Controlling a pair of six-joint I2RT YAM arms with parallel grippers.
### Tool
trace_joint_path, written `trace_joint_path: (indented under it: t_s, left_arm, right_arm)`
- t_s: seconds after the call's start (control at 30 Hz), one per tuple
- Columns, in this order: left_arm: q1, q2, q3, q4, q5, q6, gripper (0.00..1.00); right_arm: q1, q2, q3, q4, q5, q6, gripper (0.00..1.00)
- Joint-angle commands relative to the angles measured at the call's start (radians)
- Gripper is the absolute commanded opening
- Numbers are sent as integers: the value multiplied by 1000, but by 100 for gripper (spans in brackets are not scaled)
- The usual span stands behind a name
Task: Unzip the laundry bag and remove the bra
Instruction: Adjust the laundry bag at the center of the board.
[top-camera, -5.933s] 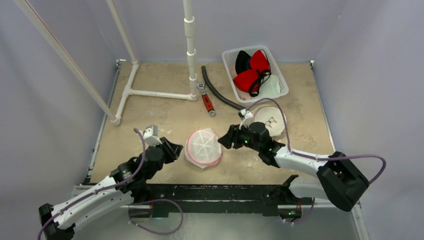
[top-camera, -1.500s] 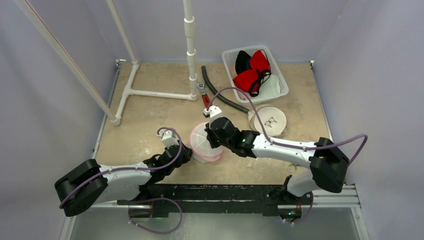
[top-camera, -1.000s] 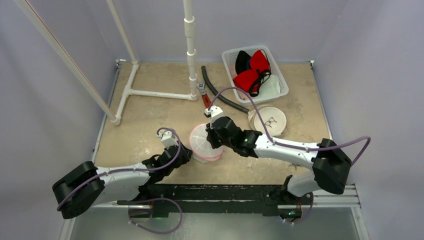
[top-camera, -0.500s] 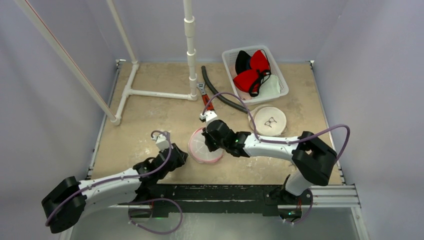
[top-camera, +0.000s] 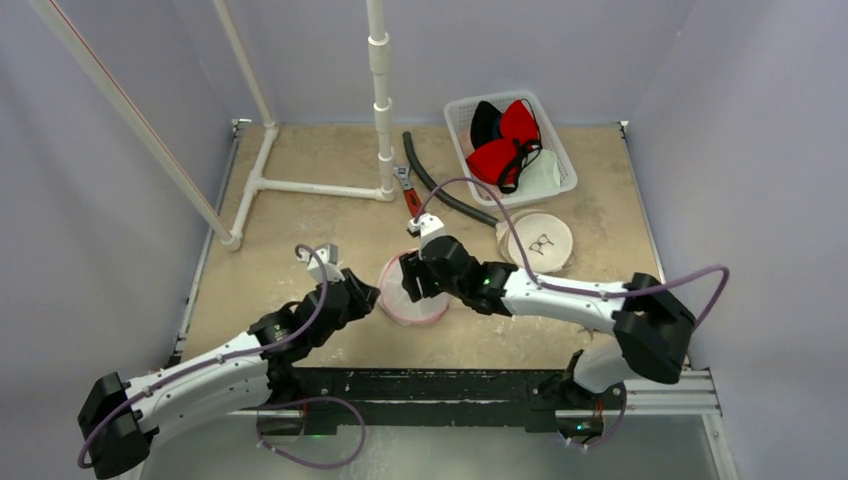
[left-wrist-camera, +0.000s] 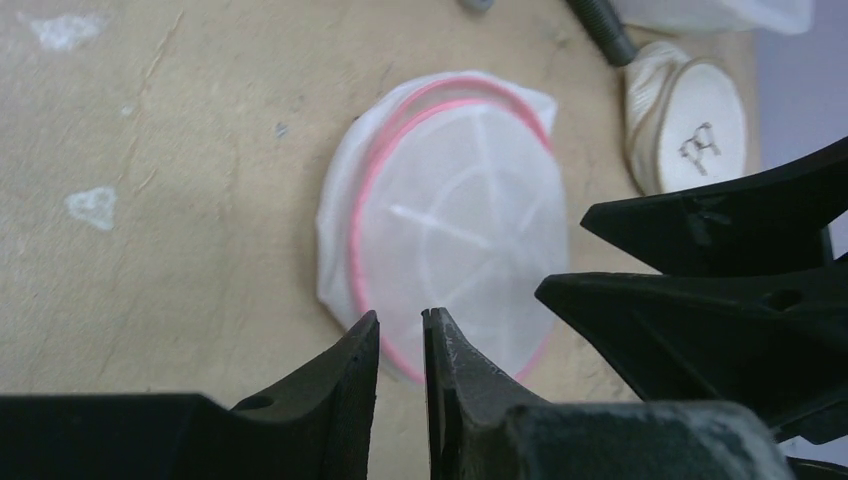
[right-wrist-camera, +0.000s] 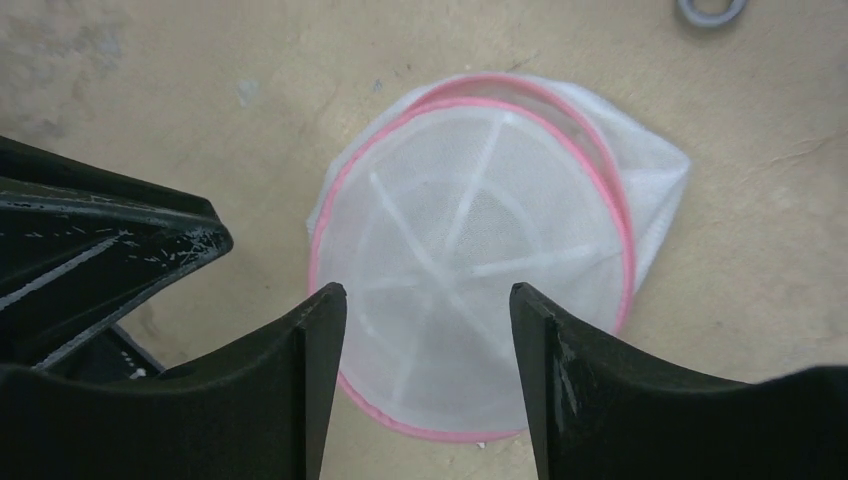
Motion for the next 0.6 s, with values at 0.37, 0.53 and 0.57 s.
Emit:
trace_joint_path:
  t_s: [0.37,0.53,0.57]
  left_arm:
    - [3,405,177,632,450,30,22]
    - [38,620,142,885,600,-25,20]
    - [52,651,136,889,608,-35,20]
  right_arm:
    - [-291,-571,-378,136,-95,127,65]
    - [-331,-718,-530,275,-199,176,64]
    - [-331,-753,-550,283,-189,186,64]
